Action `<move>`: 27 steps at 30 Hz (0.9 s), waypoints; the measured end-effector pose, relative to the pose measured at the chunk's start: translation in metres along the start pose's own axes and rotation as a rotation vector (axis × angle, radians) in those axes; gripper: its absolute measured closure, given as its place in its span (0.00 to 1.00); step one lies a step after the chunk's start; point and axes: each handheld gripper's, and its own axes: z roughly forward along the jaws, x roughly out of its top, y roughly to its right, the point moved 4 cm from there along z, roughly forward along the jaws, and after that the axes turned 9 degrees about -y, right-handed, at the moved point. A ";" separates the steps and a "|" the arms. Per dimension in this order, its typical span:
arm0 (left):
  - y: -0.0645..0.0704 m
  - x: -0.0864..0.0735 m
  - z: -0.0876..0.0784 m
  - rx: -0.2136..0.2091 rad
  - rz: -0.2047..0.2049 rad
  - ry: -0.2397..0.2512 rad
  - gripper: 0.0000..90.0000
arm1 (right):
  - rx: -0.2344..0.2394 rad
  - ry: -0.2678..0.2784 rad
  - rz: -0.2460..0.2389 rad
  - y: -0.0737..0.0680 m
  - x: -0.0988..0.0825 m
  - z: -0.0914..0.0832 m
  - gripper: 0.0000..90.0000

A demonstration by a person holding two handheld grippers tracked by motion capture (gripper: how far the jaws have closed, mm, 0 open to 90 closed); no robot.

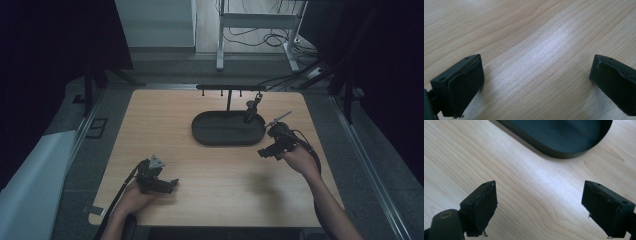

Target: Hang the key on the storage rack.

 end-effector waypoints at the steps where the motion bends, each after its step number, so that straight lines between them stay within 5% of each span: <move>1: 0.000 0.000 0.000 0.000 0.000 0.000 0.00 | 0.000 0.000 0.000 0.000 -0.002 0.000 0.14; 27: 0.000 0.000 0.000 0.001 0.000 -0.002 0.00 | -0.012 0.078 0.078 0.001 -0.075 0.004 0.06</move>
